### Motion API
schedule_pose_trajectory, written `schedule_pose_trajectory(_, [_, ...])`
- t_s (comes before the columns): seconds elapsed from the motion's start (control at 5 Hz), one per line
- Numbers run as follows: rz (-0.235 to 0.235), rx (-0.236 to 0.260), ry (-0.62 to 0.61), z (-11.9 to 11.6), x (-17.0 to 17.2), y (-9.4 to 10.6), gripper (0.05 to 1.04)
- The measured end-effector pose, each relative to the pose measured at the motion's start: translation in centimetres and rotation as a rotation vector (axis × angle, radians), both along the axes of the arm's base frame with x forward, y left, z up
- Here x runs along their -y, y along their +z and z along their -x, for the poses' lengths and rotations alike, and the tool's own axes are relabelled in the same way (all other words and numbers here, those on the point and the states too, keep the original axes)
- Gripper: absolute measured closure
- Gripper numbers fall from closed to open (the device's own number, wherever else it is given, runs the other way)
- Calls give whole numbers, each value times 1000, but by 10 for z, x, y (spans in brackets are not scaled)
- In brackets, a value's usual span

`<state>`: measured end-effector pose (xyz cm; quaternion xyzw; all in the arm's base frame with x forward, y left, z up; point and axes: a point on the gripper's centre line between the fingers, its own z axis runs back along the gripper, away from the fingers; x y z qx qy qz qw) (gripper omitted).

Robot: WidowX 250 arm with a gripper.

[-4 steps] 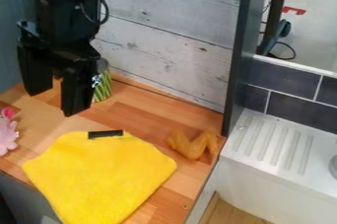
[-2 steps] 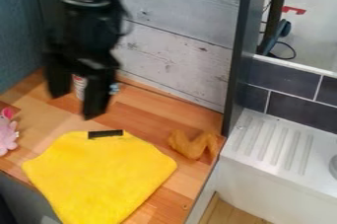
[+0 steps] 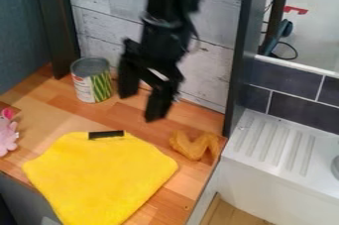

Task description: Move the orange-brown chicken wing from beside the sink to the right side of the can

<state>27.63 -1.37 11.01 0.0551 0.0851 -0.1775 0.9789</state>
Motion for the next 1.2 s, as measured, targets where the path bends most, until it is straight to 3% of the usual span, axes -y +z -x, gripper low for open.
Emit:
schedule_pose_trajectory(0.4, [33,7,-84,-38,24,-44,83])
schedule_pose_trajectory(0.6, [69,56,-111,-47,32,-50,83])
schedule_pose_trajectory(0.8, [83,37,-133,-49,35,-69,83])
schedule_pose_trajectory(1.2, [14,31,-130,-59,26,-85,83])
